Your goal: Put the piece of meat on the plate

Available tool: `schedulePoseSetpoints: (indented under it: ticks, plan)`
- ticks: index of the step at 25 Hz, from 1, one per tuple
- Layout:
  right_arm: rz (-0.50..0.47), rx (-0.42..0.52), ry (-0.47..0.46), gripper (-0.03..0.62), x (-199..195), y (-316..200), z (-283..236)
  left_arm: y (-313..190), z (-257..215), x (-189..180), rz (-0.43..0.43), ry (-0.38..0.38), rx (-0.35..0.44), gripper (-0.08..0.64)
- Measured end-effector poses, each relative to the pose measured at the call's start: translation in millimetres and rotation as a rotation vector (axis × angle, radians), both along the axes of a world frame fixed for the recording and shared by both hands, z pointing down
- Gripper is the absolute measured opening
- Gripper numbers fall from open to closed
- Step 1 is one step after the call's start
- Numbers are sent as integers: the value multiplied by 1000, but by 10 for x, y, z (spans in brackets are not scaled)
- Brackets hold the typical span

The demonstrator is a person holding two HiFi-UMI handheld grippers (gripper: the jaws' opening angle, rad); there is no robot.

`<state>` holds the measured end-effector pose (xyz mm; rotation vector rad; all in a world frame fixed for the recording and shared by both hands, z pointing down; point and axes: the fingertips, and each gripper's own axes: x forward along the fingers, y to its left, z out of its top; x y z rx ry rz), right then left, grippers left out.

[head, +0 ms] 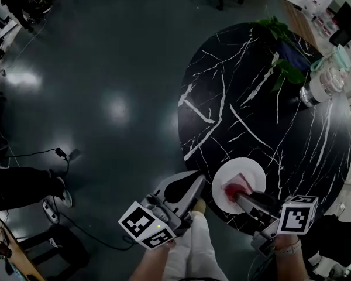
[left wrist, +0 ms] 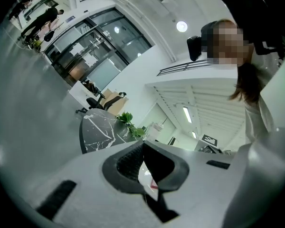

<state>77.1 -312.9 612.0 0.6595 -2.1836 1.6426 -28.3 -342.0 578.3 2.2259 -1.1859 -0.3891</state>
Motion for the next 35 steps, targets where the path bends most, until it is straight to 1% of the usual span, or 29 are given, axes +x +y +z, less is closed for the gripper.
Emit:
schedulePoseSetpoints:
  ticks: [3, 5, 7, 10, 12, 15, 18, 22, 24, 25, 27, 30, 32, 35]
  plan:
    - [-101, 98, 115, 89, 5, -2, -5, 40, 27, -2, 3, 6, -9, 9]
    - [-144, 168, 185, 91, 27, -16, -15, 58, 32, -10, 0, 8, -13, 9]
    - [-171, 216, 233, 114, 55, -24, -8, 64, 25, -13, -3, 9, -13, 9]
    - [-181, 273, 306, 165, 139, -53, 29, 66, 19, -4, -1, 10, -11, 9]
    - [-180, 315, 356, 229, 201, -96, 31, 73, 21, 6, 1, 13, -9, 9]
    - [-170, 387, 395, 244, 254, -167, -33, 104, 34, 22, 3, 19, -12, 9]
    - [-155, 446, 373, 245, 222, -212, -153, 133, 50, 50, 6, 25, -17, 9]
    - [-141, 481, 265, 245, 97, -147, -320, 142, 1, 75, 11, 26, -14, 9]
    - [-130, 473, 227, 241, 36, -68, -391, 147, -53, 77, 15, 20, -14, 9]
    - [-121, 462, 219, 217, 18, -29, -419, 145, -93, 81, 19, 16, -12, 9]
    - [-100, 447, 219, 97, 10, 33, -486, 140, -197, 104, 33, 8, -1, 9]
    - [-79, 452, 211, 26, 25, 110, -666, 167, -382, 179, 64, 2, 12, 9]
    - [-68, 454, 192, 14, 34, 159, -804, 203, -508, 233, 84, 1, 16, 9]
    - [-46, 459, 177, 12, 61, 204, -1005, 251, -699, 274, 105, 6, 25, 9]
